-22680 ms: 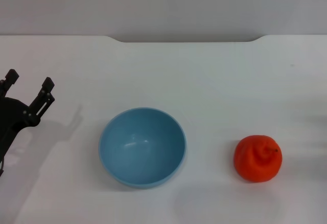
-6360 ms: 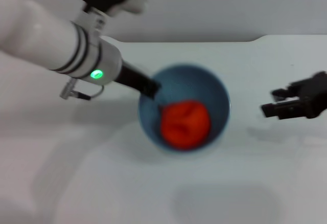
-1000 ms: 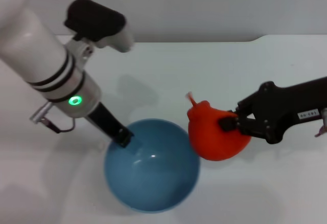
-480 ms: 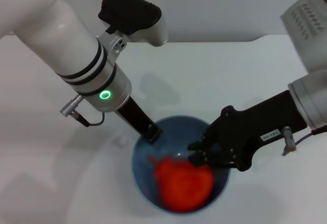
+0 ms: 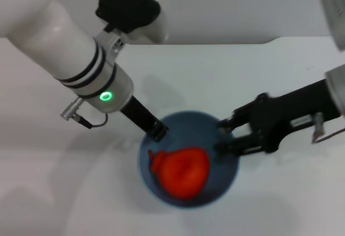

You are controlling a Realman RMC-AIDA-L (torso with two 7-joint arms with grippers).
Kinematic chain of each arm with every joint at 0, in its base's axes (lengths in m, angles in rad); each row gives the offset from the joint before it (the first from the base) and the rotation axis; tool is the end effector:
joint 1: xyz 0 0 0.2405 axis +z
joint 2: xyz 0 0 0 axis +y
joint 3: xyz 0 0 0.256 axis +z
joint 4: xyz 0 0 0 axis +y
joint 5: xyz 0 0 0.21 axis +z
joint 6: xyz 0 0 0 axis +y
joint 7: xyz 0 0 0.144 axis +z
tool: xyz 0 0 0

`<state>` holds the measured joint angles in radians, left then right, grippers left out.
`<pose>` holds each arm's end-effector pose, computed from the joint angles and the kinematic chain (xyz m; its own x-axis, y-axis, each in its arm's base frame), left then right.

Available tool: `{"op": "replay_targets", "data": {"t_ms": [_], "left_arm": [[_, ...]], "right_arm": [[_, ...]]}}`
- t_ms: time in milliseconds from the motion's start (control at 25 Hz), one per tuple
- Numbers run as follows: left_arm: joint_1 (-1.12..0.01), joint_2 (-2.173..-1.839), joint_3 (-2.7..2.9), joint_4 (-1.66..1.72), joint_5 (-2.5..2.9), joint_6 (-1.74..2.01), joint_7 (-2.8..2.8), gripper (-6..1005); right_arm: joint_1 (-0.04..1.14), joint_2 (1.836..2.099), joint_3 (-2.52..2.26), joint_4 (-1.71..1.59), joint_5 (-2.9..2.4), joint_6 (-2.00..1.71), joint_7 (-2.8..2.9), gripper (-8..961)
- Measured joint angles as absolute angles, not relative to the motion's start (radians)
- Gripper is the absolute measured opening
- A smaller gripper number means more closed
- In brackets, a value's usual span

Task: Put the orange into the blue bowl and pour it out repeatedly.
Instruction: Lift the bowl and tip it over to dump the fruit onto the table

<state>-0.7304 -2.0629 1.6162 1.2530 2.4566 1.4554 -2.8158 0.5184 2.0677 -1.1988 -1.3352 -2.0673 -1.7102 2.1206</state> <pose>-0.1313 0.3543 -0.0505 0.7147 0.6682 -0.2070 0.5801 -0.7315 -0.3584 0.1563 0.3228 0.0171 0.9131 -0.3945 -0.1031 -0.3974 -0.9176 -0.0093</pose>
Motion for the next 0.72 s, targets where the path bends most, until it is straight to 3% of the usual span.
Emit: {"op": "replay_targets", "data": {"t_ms": [280,360,720], "left_arm": [[-0.518,-2.061,1.592,1.399,2.444,1.166,-2.729,-2],[-0.416,-2.061,1.594,1.484,2.428,1.030,-2.697,-2],[-0.193,-2.059,1.735,1.609,2.266,0.646,-2.413,-1]], "right_arm": [[0.470,2.067,-0.945,-1.351,-2.187,-1.743,2.257,455],[0.456,2.065,-0.870,-1.346,-2.206,-1.763,2.260,455],[0.446,2.045,-0.708,-1.259,-2.387,-1.789,2.276,455]]}}
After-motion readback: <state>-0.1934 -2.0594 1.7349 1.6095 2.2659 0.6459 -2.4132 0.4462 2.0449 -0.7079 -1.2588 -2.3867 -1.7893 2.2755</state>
